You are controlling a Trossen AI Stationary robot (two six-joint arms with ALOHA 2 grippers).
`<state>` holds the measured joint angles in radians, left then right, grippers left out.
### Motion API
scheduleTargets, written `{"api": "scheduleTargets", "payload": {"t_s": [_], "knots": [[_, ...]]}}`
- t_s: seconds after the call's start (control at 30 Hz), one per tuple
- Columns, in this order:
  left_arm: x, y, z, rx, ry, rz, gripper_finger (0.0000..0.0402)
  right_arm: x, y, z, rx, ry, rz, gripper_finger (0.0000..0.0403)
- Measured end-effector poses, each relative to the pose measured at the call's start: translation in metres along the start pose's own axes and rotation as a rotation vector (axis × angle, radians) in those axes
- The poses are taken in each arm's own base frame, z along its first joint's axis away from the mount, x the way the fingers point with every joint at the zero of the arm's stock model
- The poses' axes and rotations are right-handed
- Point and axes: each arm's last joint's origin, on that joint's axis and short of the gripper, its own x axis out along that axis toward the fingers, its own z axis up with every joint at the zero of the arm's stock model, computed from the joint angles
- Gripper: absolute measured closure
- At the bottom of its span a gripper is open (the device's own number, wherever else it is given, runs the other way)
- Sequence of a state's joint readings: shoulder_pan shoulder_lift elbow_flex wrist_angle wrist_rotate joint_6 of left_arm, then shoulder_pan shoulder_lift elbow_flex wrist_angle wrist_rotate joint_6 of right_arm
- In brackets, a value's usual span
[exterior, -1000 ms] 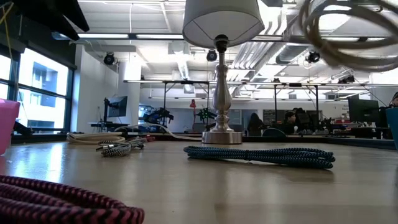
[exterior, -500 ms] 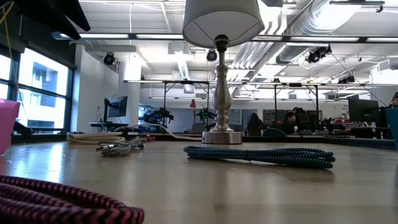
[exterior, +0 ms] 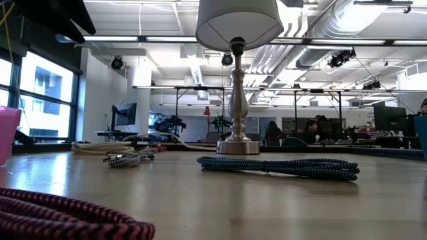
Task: Pick & Place USB Port
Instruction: Put the right brown USB cable into the blue bin, then put the blue and black USB cable into the pink bin
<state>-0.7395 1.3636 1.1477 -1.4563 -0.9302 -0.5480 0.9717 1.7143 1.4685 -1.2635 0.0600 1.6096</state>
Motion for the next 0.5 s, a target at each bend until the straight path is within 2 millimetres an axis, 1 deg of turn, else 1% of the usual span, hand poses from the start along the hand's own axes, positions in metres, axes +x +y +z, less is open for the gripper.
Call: {"api": "scheduleTargets", "payload": {"t_s": [0.03, 0.1, 0.33, 0.5], "knots": [[0.0, 0.0, 0.0, 0.0, 0.0, 0.0, 0.0247, 0.0015, 0.0001, 0.0003, 0.015, -0.006, -0.01, 0.0395], [0.0, -0.0005, 0.0005, -0.006, 0.0, -0.008, 0.0247, 0.0039, 0.0012, 0.0007, 0.054, -0.013, -0.017, 0.0378], [0.0, -0.0019, 0.0008, -0.016, 0.011, -0.042, 0.0247, 0.0049, -0.0005, 0.0013, 0.117, -0.033, -0.042, 0.0283], [-0.0001, -0.0023, 0.0005, 0.007, 0.02, -0.056, 0.0247, 0.0051, -0.0002, 0.0042, 0.105, -0.041, -0.04, 0.0239]]}}
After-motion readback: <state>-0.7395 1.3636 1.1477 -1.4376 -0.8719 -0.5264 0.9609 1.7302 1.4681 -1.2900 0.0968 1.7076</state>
